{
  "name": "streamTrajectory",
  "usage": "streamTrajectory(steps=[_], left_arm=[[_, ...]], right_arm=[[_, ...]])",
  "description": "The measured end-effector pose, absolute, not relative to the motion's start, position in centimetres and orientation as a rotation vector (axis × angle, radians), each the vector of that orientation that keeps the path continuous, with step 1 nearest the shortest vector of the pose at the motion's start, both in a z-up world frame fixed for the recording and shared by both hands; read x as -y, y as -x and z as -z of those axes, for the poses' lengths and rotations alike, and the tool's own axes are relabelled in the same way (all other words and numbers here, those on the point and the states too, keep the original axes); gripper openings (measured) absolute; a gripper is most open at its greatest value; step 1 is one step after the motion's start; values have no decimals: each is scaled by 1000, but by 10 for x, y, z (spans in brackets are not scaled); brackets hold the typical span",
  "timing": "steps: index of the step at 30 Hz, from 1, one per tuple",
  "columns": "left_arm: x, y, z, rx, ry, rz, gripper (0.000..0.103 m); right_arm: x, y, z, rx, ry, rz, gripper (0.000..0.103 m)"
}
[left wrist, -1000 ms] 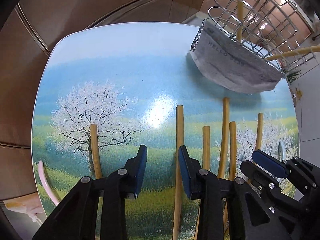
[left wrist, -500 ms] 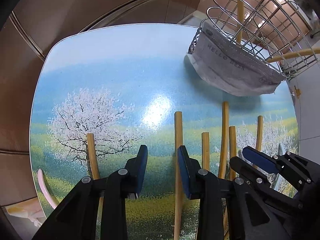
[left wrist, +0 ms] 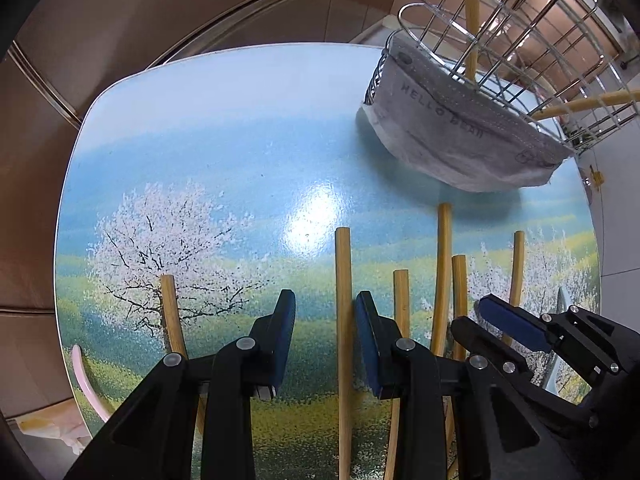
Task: Organize utensils
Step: 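Close the left tool on another chopstick while the right tool grasps one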
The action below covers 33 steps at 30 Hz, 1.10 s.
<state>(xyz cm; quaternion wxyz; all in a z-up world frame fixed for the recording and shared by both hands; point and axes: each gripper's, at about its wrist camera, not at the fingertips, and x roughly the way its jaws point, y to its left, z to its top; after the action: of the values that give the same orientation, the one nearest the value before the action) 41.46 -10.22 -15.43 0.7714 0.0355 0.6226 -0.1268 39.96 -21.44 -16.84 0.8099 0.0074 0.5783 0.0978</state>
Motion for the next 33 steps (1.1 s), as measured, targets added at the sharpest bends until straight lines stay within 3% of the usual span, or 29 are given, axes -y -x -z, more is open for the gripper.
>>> streamTrajectory(steps=[2, 10, 25, 33], left_arm=[[104, -416, 155, -1348, -90, 277, 22], [106, -416, 156, -1338, -148, 278, 10], [103, -413, 157, -1322, -151, 307, 6], [89, -390, 125, -1202, -108, 277, 6]], right_arm=[[214, -400, 169, -1238, -14, -214, 13], [210, -403, 169, -1248, -9, -207, 11], [205, -390, 173, -1234, -87, -160, 7], [213, -360, 137, -1112, -143, -205, 7]])
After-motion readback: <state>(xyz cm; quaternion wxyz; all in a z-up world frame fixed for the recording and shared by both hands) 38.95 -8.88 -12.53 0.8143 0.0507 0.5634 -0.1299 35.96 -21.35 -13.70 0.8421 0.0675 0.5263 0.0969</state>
